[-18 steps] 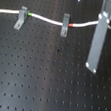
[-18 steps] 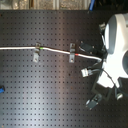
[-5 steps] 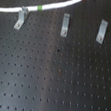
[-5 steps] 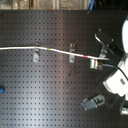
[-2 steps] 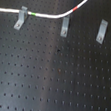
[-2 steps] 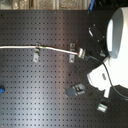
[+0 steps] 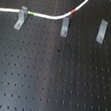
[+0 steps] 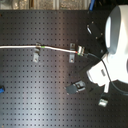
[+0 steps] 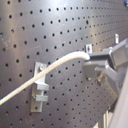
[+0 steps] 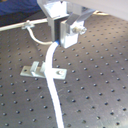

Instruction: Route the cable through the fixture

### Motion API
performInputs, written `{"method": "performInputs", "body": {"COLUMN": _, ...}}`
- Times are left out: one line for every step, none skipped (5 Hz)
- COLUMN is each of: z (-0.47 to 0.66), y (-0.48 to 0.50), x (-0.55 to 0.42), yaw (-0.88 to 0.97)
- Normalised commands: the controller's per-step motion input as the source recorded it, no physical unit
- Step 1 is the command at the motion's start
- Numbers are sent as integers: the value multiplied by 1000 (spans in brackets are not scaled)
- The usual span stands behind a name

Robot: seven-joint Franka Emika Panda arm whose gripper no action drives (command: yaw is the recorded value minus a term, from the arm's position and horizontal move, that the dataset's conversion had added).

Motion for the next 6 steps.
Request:
{"method": "performInputs", "body": {"z": 38, "y": -321, "x": -90, "yaw": -583}}
{"method": "performInputs", "body": {"z": 3, "y": -361, "x": 34, "yaw": -586}}
{"method": "performInputs", "body": {"z": 39, "y": -383, "x": 31, "yaw": -548}}
{"method": "performInputs", "body": {"z": 20, "y": -11, "x": -9, "yaw": 0}}
{"method": "performInputs", "body": {"z": 224, "y": -95, "x": -143, "yaw": 0}}
{"method": "performInputs", "body": {"z": 263, "y": -78, "x": -147, "yaw": 0}}
